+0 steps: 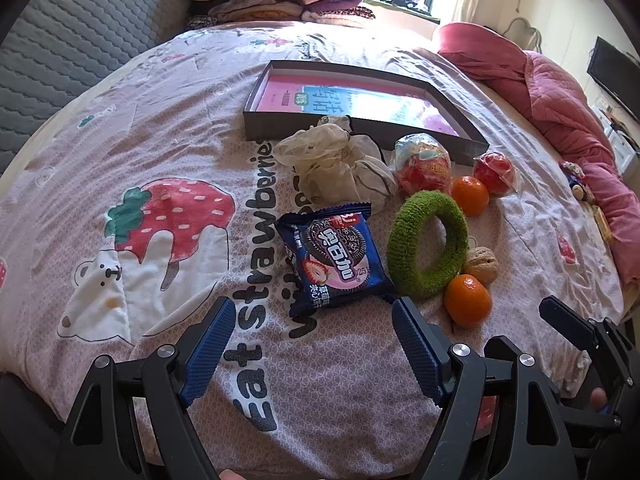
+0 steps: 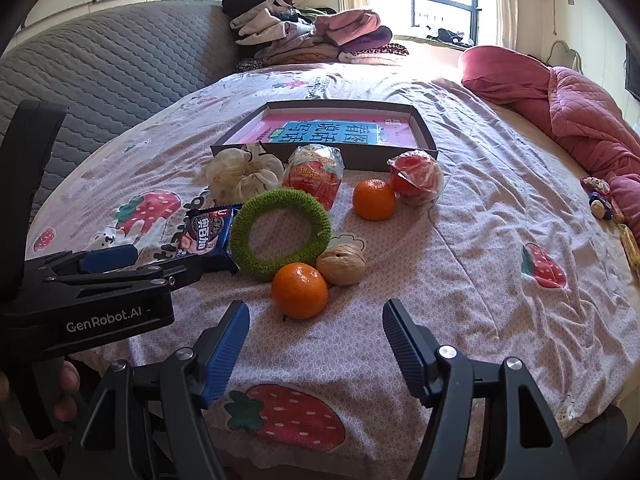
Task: Organize objects
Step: 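Move the left tool to the blue cookie pack while the right tool approaches a mandarin orange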
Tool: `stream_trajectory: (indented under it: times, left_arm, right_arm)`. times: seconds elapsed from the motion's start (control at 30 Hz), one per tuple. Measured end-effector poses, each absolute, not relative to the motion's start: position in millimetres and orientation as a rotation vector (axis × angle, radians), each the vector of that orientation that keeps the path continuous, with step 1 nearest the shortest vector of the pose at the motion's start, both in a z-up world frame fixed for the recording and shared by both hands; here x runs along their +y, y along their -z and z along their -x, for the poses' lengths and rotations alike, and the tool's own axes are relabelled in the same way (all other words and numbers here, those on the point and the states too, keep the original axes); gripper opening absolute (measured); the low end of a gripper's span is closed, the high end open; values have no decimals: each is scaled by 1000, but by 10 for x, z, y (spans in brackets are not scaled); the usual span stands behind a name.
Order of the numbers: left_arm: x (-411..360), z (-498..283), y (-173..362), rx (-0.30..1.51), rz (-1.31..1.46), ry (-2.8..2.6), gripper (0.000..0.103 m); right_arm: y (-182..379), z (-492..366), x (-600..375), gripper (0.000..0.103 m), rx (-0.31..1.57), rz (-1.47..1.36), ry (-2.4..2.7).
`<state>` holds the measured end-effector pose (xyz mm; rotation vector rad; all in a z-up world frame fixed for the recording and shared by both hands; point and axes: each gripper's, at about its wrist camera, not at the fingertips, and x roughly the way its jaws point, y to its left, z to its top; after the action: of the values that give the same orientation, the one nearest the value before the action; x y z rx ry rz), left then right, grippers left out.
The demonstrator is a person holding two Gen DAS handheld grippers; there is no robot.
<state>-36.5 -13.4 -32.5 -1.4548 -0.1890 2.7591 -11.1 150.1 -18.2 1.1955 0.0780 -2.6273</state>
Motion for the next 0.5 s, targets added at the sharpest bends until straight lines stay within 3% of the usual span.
stream_trajectory:
  times: [0.5]
  left_arm:
    - [-100, 596, 419, -203, 1485, -2744, 81]
  right_arm:
    - [341, 232, 1446, 69, 57, -1225, 2598]
